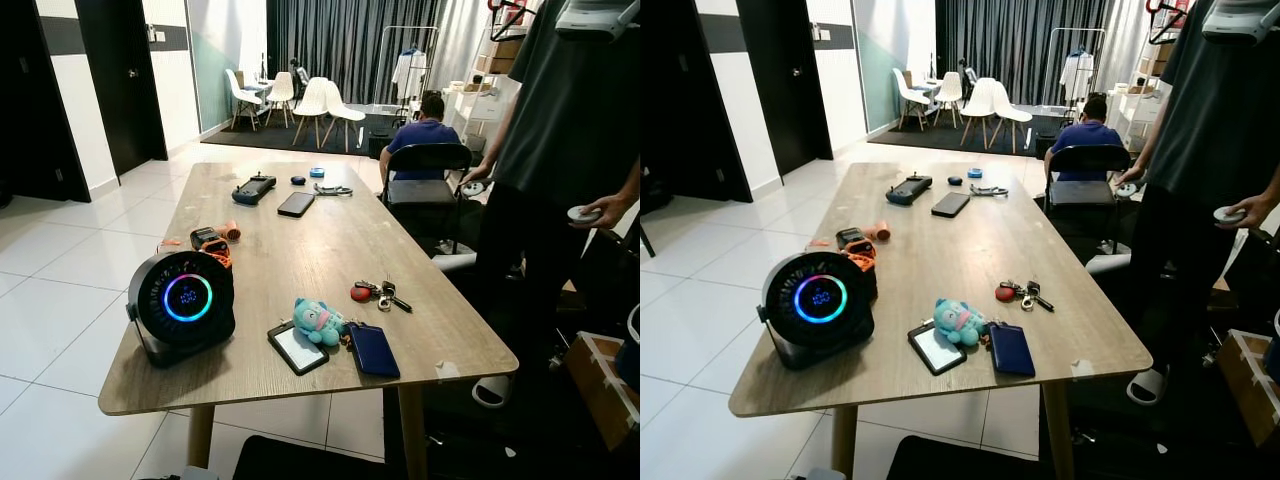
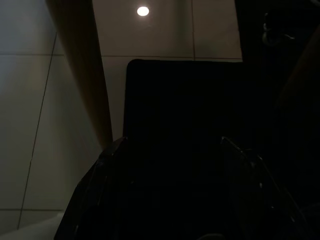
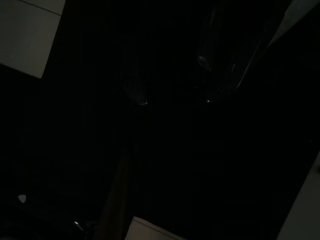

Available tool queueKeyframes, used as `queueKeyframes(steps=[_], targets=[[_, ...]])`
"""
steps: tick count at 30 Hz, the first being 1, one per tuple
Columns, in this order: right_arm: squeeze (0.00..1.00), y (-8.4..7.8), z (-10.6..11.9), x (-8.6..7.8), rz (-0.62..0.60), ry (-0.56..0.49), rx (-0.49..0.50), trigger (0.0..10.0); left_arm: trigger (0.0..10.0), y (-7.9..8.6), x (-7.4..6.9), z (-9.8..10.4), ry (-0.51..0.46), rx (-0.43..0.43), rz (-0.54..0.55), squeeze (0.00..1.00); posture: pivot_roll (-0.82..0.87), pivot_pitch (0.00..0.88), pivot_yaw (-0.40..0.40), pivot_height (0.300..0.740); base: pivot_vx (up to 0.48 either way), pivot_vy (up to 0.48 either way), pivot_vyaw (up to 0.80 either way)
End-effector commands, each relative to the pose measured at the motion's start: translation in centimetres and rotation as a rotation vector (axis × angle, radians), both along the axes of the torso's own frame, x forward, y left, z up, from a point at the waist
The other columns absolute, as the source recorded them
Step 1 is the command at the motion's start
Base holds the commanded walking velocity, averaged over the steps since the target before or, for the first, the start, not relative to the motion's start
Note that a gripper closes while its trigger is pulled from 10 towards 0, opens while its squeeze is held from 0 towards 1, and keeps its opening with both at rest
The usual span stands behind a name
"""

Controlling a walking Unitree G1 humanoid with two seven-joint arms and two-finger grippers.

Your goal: Hang keys on a hook

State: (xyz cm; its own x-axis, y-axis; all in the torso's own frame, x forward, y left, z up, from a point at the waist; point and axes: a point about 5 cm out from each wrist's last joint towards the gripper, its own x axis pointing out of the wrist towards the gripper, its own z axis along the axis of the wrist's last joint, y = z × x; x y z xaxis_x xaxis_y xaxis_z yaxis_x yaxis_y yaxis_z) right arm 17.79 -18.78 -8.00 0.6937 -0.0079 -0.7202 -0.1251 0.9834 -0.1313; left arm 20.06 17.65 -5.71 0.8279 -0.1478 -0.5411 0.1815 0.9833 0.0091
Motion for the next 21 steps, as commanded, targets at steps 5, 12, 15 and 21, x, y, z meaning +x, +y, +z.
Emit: queueKeyframes(steps=[5, 12, 15, 21], targets=[[0.00, -0.53, -0.07, -0.25, -0.001, 0.011, -0.016, 10.0, 10.0, 0.07, -0.43, -0.33, 0.023, -0.002, 0.014, 0.00, 0.05, 0.027, -0.032, 0.740, 0.000, -0.096, 0.00], [0.00, -0.38, -0.07, -0.21, 0.000, 0.010, -0.014, 10.0, 10.0, 0.07, -0.40, -0.33, 0.024, 0.004, -0.001, 0.00, 0.05, 0.022, -0.030, 0.740, 0.000, 0.000, 0.00], [0.00, -0.35, -0.05, -0.17, 0.001, 0.008, -0.013, 10.0, 10.0, 0.06, -0.36, -0.31, 0.024, 0.007, -0.007, 0.00, 0.05, 0.022, -0.030, 0.740, 0.000, 0.000, 0.00], [0.00, -0.38, -0.04, -0.12, 0.000, 0.010, -0.014, 10.0, 10.0, -0.01, -0.27, -0.28, 0.023, 0.018, -0.018, 0.00, 0.05, 0.024, -0.031, 0.740, 0.000, 0.000, 0.00]])
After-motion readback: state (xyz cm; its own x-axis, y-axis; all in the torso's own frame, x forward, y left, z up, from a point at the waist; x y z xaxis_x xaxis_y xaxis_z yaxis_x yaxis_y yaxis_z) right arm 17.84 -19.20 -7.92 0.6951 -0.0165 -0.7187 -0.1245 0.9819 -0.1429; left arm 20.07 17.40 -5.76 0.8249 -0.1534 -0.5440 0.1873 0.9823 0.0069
